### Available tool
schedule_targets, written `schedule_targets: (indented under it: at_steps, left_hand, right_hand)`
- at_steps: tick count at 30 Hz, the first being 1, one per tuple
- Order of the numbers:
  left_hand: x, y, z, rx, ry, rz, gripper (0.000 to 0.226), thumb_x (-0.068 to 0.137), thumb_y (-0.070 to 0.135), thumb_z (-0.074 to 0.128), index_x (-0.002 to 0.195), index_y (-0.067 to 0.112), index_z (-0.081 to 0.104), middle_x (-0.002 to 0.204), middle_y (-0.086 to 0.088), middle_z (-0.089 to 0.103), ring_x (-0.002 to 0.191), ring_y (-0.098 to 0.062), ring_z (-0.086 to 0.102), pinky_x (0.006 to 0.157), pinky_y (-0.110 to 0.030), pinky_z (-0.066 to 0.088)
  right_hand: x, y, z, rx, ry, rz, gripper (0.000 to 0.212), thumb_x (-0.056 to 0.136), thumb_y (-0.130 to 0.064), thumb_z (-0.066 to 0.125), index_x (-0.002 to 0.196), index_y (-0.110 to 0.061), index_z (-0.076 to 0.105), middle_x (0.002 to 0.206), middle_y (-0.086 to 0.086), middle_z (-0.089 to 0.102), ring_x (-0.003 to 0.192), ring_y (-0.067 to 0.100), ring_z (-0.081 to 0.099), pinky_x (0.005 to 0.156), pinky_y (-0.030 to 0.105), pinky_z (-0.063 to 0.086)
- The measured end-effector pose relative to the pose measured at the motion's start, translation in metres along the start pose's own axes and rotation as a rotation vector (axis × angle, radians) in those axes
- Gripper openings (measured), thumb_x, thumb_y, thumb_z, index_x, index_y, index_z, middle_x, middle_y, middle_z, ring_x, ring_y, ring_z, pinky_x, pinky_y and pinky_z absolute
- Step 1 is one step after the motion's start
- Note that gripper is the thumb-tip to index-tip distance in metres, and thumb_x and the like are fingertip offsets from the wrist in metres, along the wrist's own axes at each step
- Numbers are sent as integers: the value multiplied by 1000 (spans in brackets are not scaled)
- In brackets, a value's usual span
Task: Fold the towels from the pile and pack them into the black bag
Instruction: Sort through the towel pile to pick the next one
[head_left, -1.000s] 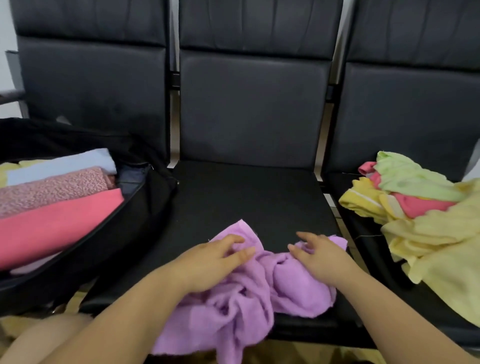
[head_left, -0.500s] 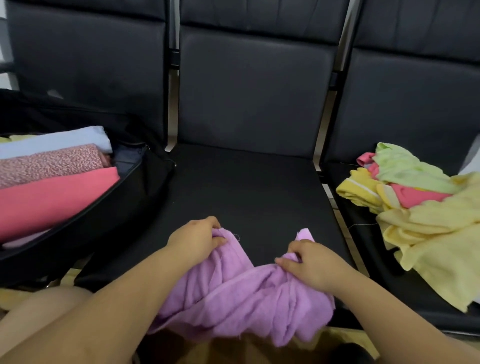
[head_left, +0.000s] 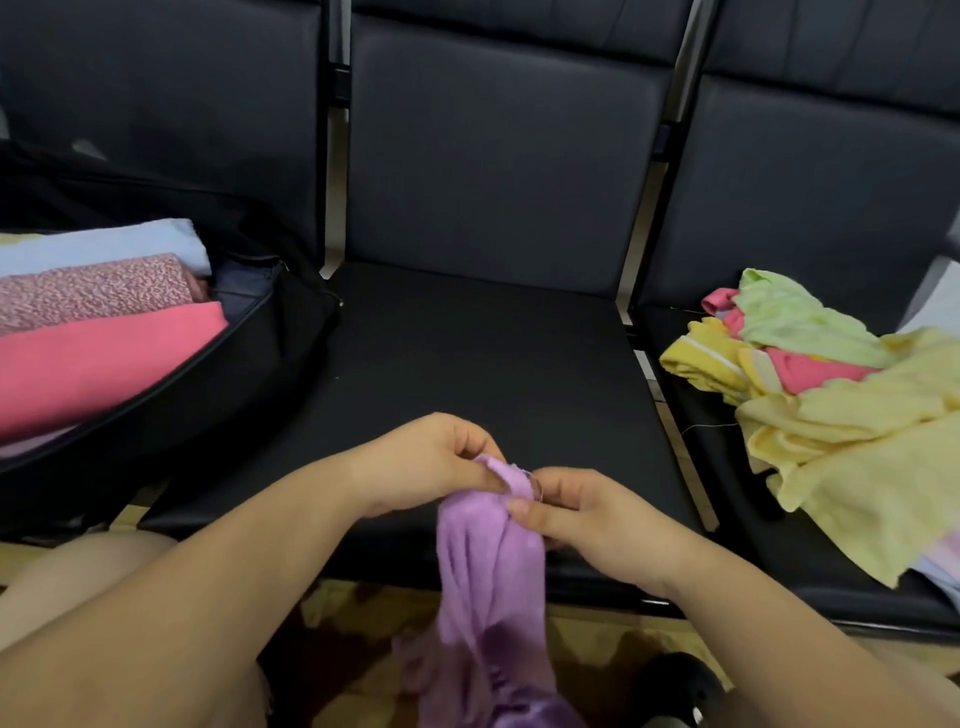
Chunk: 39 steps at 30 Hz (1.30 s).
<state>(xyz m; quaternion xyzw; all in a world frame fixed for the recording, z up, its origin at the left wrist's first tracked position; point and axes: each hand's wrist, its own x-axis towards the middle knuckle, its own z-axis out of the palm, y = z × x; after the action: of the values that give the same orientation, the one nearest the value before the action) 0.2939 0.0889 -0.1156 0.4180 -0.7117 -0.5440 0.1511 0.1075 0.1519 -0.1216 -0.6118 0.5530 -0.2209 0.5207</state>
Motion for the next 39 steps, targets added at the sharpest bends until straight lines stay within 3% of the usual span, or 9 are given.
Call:
schedule_targets:
  at_steps: [6,10,18,23,26,30,32,35,39]
  left_hand:
    - [-7,1,-4,-230,-43,29,18,69,42,74,81,28,74,94,-1,73,92,-19,69,84,-35,53]
    - [-9,1,7,-169,-25,56,15,92,32,57,92,27,71,99,3,73,94,-12,69,80,-25,54]
    - [-6,-7,-22,-275,588,73,22,96,29,54,86,18,71,85,2,70,81,-11,61,80,-27,47]
    - [-16,-26,-59,117,837,-50,29,98,31,49,90,10,66,85,-2,64,79,-15,54,67,-27,39]
    - [-24,-38,-70,260,800,-138,33,99,30,47,93,3,65,88,-12,65,82,-28,58,69,-32,42]
    - [-42,-43,-73,-12,532,-262,26,100,28,45,94,12,64,83,-14,65,65,-25,62,58,-35,55]
    - [-60,-32,-73,-274,309,-325,22,89,30,61,92,9,67,73,-13,67,55,-21,64,49,-30,55]
    - [-82,-22,-87,-645,136,-165,65,33,39,96,85,5,77,78,-15,72,65,-21,70,56,-30,59]
    - [-77,-29,-92,-489,345,-215,34,80,38,72,96,8,72,86,-7,70,74,-16,66,65,-26,55]
  right_hand:
    - [-5,-3,-9,197,104,-25,44,79,-47,57,85,-4,66,79,10,61,76,22,55,75,35,46]
    - [-8,-1,-4,166,79,-39,38,79,-48,59,77,-11,66,72,7,59,67,18,53,67,30,45]
    - [-20,0,-45,89,-41,77,30,72,-33,72,84,-5,72,81,6,69,76,17,63,72,25,50]
    - [-36,19,-81,-233,9,296,31,71,-35,83,83,-8,74,76,4,71,66,14,64,61,22,49]
    - [-42,38,-97,-314,183,361,21,81,-30,73,84,-9,72,66,0,60,60,12,54,57,21,43]
    - [-47,44,-101,76,323,305,29,89,-29,61,109,-9,68,104,6,72,100,23,66,98,42,49]
    - [-58,36,-101,312,195,317,52,70,-35,80,109,-3,70,106,16,71,96,31,68,87,45,55]
    - [-73,24,-102,522,46,216,71,31,-35,98,90,-1,76,96,21,70,79,30,70,62,40,59]
    - [-59,24,-100,315,290,264,35,87,-27,64,105,3,67,105,24,69,86,30,64,84,44,49]
